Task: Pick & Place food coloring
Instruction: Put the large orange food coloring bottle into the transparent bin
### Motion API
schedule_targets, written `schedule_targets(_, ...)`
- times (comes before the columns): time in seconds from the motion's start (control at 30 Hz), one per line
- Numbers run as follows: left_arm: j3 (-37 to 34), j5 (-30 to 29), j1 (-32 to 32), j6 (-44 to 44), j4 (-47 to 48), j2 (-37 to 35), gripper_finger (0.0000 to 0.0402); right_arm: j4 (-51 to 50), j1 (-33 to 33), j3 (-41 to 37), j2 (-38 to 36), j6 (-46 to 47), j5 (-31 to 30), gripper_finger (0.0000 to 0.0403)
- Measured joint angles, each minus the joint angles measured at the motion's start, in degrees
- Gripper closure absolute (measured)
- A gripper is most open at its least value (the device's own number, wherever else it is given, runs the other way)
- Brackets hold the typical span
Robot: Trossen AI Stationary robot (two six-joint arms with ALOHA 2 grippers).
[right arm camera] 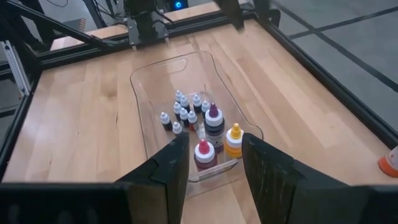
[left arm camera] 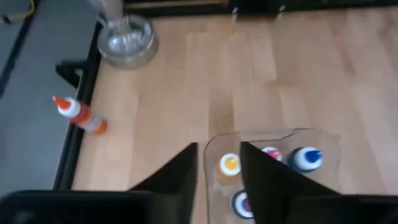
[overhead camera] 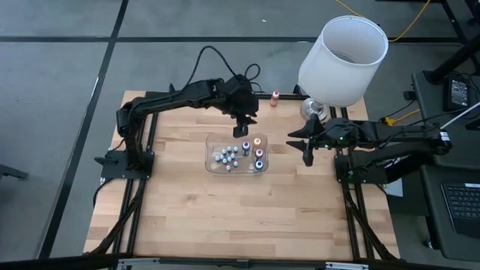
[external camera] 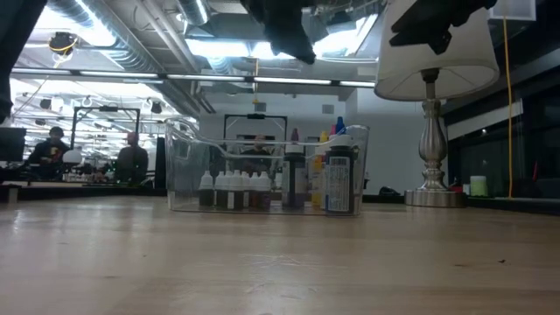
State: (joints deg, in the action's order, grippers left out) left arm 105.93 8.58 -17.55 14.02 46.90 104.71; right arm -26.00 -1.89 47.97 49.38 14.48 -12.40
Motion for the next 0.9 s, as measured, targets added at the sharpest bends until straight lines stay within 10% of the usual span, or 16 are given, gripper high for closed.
schedule_targets(0.3, -8.29, 0.12, -1.24, -6.46, -4.84, -12.41, 0.0397, 0.11, 0.0, 0.0, 1.39, -2.79, -0.01, 0.0254)
schedule_targets(0.73, -69.46, 16.92, -8.16, -25.05, -52.7, -52.32, 0.0399, 6.19, 0.0, 0.0, 1.79, -13.54, -0.15, 0.0254)
schedule_targets(0.9, -86.14, 11.92, -6.12, -36.21, -68.57, -65.54, 0.04, 6.51, 0.0, 0.0, 1.77, -15.04, -0.15, 0.0254)
